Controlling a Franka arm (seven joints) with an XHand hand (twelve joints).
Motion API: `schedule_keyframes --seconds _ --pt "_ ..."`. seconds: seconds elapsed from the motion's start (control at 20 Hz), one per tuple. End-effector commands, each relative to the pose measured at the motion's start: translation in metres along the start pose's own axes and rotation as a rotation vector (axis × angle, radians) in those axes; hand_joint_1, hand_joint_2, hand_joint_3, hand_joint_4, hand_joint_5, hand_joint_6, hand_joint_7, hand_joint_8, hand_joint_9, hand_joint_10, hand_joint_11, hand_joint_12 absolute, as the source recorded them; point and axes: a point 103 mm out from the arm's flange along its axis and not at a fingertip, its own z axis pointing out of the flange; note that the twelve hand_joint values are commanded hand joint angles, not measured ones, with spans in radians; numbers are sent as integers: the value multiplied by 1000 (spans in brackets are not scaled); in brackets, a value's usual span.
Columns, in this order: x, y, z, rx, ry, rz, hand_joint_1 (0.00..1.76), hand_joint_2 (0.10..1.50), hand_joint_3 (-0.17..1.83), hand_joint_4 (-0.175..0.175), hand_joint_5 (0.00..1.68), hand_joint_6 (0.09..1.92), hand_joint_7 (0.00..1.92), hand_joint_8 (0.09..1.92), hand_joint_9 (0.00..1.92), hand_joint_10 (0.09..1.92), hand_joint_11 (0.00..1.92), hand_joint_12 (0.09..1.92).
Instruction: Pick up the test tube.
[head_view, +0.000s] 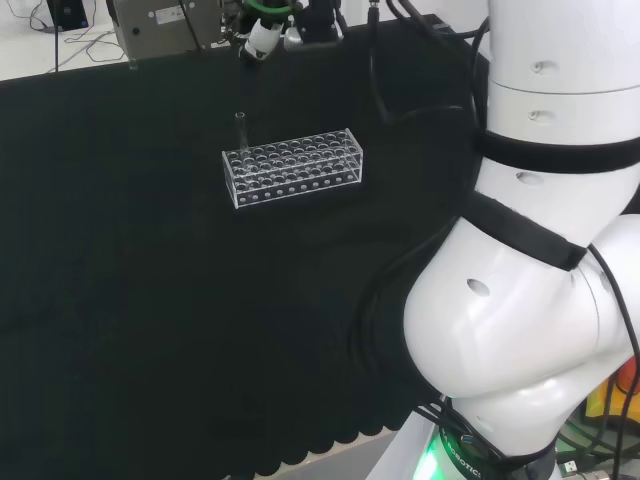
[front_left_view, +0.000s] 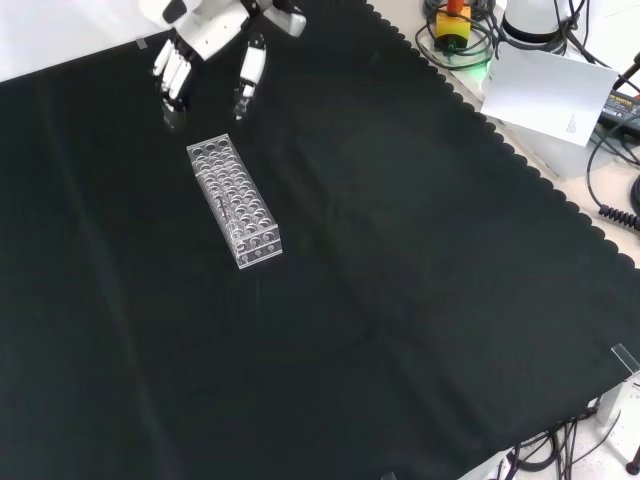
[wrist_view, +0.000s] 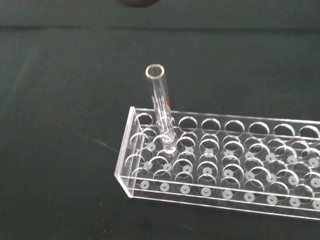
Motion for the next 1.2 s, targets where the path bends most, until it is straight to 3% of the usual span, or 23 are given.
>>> schedule_keyframes --seconds 0.05,0.4,0.85,1.2 --pt "12 16 24 53 -15 -17 994 1025 -175 -149 388 401 647 865 599 827 373 1468" --pt "20 32 53 104 -47 -29 1008 1023 -175 -152 371 493 661 885 617 826 382 1465" --pt "24 60 78 121 -99 -27 1022 1023 -175 -156 371 557 685 891 643 821 390 1460" --pt "17 75 92 152 -182 -17 1026 1024 -175 -158 376 586 700 895 652 817 393 1458"
